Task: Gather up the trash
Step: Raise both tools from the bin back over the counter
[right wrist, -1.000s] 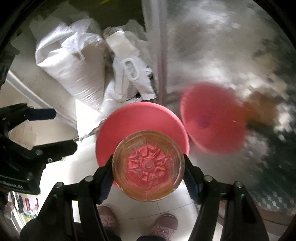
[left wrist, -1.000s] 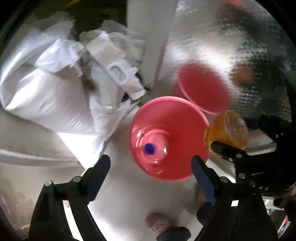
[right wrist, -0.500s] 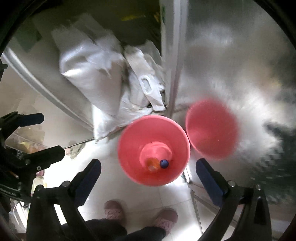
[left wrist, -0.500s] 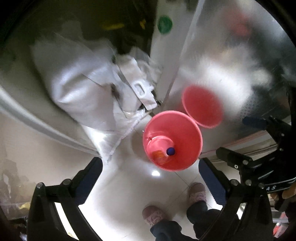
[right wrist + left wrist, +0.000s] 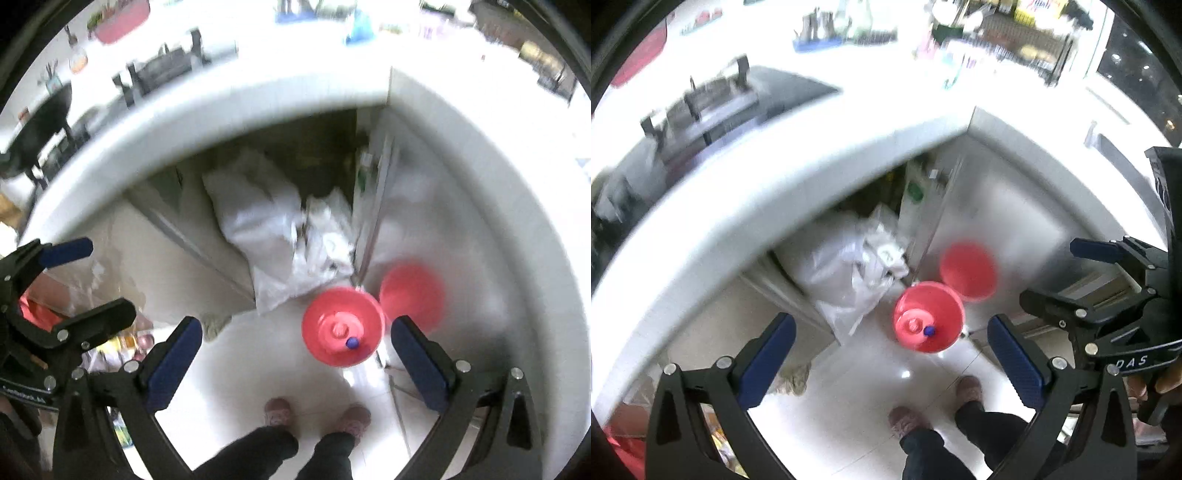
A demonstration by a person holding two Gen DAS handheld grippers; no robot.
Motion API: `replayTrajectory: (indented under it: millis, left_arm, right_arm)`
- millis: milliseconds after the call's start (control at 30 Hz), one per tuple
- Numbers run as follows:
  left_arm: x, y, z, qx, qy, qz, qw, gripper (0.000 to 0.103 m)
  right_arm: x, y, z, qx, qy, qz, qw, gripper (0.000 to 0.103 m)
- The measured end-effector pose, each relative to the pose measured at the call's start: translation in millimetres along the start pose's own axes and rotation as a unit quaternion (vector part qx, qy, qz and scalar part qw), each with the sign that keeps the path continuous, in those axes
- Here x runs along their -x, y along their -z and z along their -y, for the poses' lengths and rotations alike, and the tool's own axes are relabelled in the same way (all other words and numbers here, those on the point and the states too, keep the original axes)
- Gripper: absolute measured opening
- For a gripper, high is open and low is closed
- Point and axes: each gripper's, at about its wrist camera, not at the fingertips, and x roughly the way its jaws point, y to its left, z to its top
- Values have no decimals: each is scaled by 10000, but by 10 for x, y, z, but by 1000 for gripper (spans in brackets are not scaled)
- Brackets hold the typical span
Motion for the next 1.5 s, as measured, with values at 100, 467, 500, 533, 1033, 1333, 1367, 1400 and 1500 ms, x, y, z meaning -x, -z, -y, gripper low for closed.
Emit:
replayTrajectory:
  millis: [100, 467, 500, 533, 1033, 1333, 1367, 1400, 1500]
  left_arm:
    - [400, -271, 13, -20, 179, 107, 9998, 103]
    - [1243, -887, 323, -557, 359, 636, 9958, 103]
    - [1307, -937, 358, -604, 380, 696, 9950, 103]
    - [1356, -981, 397, -641, 467, 759, 9940, 103]
    - [1182, -1792, 699, -544, 681, 890, 9922, 103]
    - [540, -2545, 775, -309, 410, 554, 9971, 103]
    - [458, -2626, 779, -260, 375, 523, 9976, 103]
    - [346, -2732, 780, -193, 339, 470, 9981, 103]
    - [69, -2967, 779, -105, 305, 328, 9989, 103]
  right_arm:
    - [488, -186, -65, -106, 169, 224, 9996, 102]
    - [1772, -389, -4, -706, 691, 797, 9919, 102]
    - [1879, -392, 10, -756, 735, 854, 9908, 102]
    - [1937, -418, -4, -786, 759, 905, 9899, 102]
    - [2238, -866, 508, -1037, 1070, 1395, 9789, 102]
    - [1863, -1541, 1169, -961, 730, 1188, 9856, 102]
    - [1809, -1612, 1232, -927, 708, 1148, 9865, 102]
    - [1748, -1691, 1304, -888, 658, 1106, 9877, 102]
    - [1525, -1932, 1527, -780, 538, 911, 9913, 102]
